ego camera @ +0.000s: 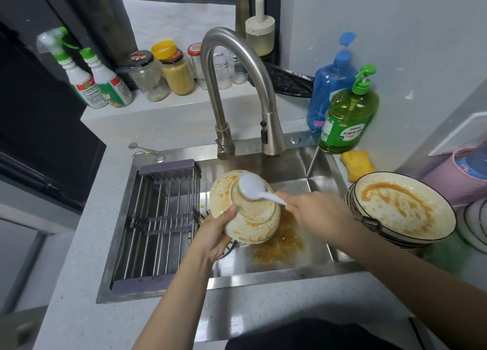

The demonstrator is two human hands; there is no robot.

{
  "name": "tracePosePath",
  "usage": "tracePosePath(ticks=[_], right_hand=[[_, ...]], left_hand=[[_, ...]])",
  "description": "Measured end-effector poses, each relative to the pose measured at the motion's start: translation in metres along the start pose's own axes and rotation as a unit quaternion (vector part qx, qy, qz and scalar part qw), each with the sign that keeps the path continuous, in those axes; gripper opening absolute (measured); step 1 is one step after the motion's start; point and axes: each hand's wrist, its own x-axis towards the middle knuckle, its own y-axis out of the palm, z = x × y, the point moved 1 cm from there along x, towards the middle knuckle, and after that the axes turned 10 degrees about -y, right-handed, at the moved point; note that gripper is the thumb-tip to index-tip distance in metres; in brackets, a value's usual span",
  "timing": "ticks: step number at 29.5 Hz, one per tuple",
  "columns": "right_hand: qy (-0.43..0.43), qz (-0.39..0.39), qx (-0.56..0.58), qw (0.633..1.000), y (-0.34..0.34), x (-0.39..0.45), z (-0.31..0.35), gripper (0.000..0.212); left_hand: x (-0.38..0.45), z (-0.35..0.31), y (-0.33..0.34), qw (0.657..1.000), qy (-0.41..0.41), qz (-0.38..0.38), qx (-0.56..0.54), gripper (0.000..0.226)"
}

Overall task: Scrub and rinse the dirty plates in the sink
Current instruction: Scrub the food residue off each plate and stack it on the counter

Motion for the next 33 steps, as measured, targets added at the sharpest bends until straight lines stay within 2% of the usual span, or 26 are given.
tracePosePath(ticks=[3,6,9,12,14,16,19,21,23,25,27,30,31,33], right_hand=[[0.027,0.042,-0.001,0.999,0.001,-0.005,-0.010,0.039],[-0.031,0.088,0.001,0.996,-0.004,-0.018,0.004,0.033],[-0.007,0.063,0.010,0.998,-0.002,-0.020,-0.005,0.036],[0.040,0.048,0.004,0.998,-0.003,-0.029,-0.014,0.036],[0.015,0.060,0.017,0.998,-0.006,-0.038,-0.005,0.037],[-0.008,0.040,0.032,0.999,-0.010,-0.042,0.002,0.038],[0.065,0.012,0.052,0.996,-0.007,-0.041,-0.013,0.039],[0.093,0.034,0.040,0.994,-0.004,-0.055,-0.023,0.034],[0.078,0.071,0.023,0.994,0.001,-0.071,-0.025,0.032],[0.061,0.090,0.056,0.992,0.003,-0.085,-0.027,0.034],[0.086,0.059,0.144,0.984,0.005,-0.096,-0.034,0.035],[0.171,-0.061,0.257,0.949,0.011,-0.114,-0.051,0.034],[0.200,-0.097,0.282,0.934,0.013,-0.122,-0.057,0.034],[0.223,-0.152,0.318,0.909,0.019,-0.129,-0.068,0.035]], left_hand=[[0.001,0.002,0.002,1.000,-0.008,-0.006,-0.007,0.042],[0.001,0.000,0.001,1.000,-0.004,-0.030,0.009,0.044],[0.000,0.003,0.007,0.999,-0.019,-0.013,0.023,0.044],[-0.001,0.005,0.016,1.000,-0.024,0.001,0.011,0.025],[-0.001,0.006,0.020,1.000,-0.021,-0.005,0.011,0.023],[0.002,0.010,0.023,0.999,-0.032,-0.012,0.018,0.032],[0.000,0.014,0.032,0.997,-0.051,-0.009,0.049,0.048],[0.000,0.016,0.039,0.996,-0.049,-0.008,0.071,0.052],[0.002,0.016,0.043,0.995,-0.041,-0.012,0.092,0.055],[0.001,0.019,0.048,0.991,-0.037,-0.018,0.130,0.057],[-0.001,0.020,0.058,0.985,-0.038,-0.005,0.169,0.055],[-0.007,0.022,0.080,0.962,-0.021,0.008,0.270,0.033],[-0.009,0.022,0.088,0.942,0.000,-0.003,0.336,0.027],[-0.011,0.019,0.100,0.876,0.056,-0.042,0.477,0.021]])
